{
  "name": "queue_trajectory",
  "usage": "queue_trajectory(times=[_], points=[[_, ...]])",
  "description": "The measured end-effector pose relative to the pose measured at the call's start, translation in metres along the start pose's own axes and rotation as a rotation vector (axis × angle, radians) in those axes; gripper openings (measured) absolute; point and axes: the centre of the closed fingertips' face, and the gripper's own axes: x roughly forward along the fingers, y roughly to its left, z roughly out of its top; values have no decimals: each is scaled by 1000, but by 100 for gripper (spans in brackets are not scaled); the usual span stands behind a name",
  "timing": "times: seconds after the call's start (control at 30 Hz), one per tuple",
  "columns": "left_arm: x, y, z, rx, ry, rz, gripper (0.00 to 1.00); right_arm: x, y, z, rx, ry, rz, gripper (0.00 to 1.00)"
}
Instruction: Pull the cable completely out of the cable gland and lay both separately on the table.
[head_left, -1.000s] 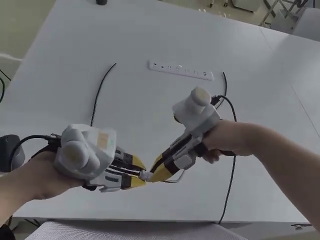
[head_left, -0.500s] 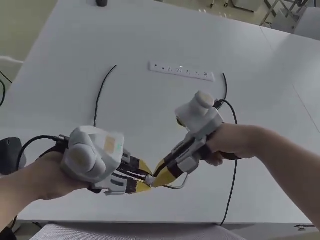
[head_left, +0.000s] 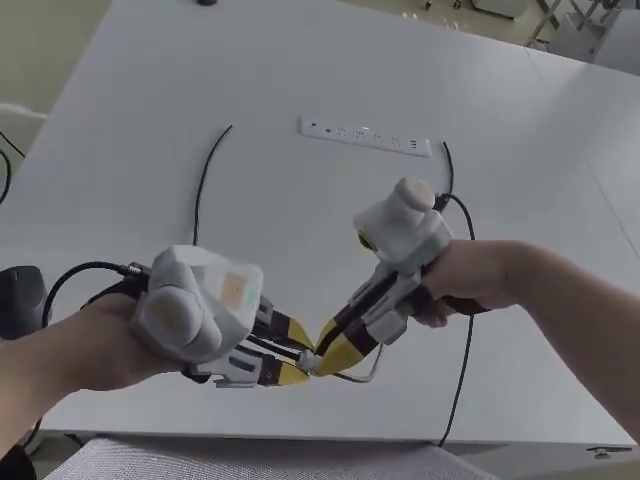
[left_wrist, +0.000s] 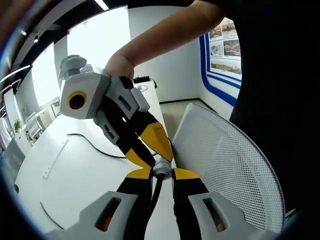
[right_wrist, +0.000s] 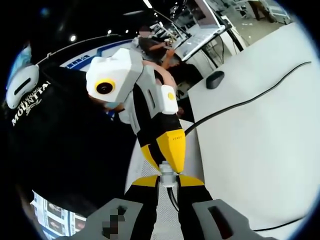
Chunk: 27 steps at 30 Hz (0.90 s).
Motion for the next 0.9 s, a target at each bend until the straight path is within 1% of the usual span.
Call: queue_trajectory(times=[0.1, 0.2, 0.27, 0.3, 0.33, 0.37, 0.4, 0.43, 0.47, 0.5, 0.53, 0.57, 0.63, 0.67, 0.7, 0.73, 0.77, 0.8, 0.83, 0.87, 0.9], points=[[0, -1, 0, -2, 0, 0, 15, 1, 1, -1, 15, -1, 4, 8], [2, -3, 0, -17, -10, -4, 15, 4, 5, -2, 32, 12, 2, 7], [2, -1, -3, -18, 1, 10, 15, 5, 1, -2, 1, 23, -35, 6], [2, -1, -4, -44, -5, 8, 15, 6, 2, -3, -26, 41, -53, 6], [3, -2, -4, -60, -14, 5, 15, 4, -3, -4, -50, 57, -72, 6], [2, -2, -5, -66, -15, 10, 14, 5, -5, -4, -69, 63, -94, 5], [2, -2, -6, -90, -19, 15, 14, 5, -4, -4, -74, 68, -105, 5], [2, -2, -6, -98, -20, 17, 14, 5, -4, -3, -84, 73, -123, 5], [1, 0, -8, -104, -18, 27, 14, 5, -8, -2, -118, 84, -172, 5], [0, -1, -8, -109, -20, 27, 14, 6, -6, -2, -152, 105, -202, 5], [-1, -1, -7, -133, -32, 23, 14, 7, -5, -1, -170, 117, -224, 5], [-2, -1, -8, -149, -35, 28, 14, 7, -6, 0, -182, 123, -250, 5], [-4, 2, -10, -174, -44, 39, 14, 7, -8, 2, -209, 125, -300, 5], [-5, 4, -12, -203, -43, 49, 14, 6, -12, 5, -236, 125, -342, 5], [-6, 6, -13, -210, -45, 53, 14, 6, -12, 6, -247, 126, -357, 5], [-7, 7, -14, -222, -47, 54, 14, 7, -14, 7, -259, 127, -393, 5], [-7, 7, -15, -231, -52, 56, 14, 7, -14, 8, -280, 131, -415, 5], [-9, 10, -16, -244, -59, 67, 14, 6, -16, 10, -285, 125, -462, 5], [-10, 8, -14, -283, -86, 59, 14, 6, -15, 10, -286, 129, -479, 5], [-11, 8, -14, -299, -95, 58, 14, 6, -14, 11, -339, 141, -512, 5], [-12, 9, -14, -309, -101, 64, 14, 6, -14, 12, -357, 140, -541, 6]])
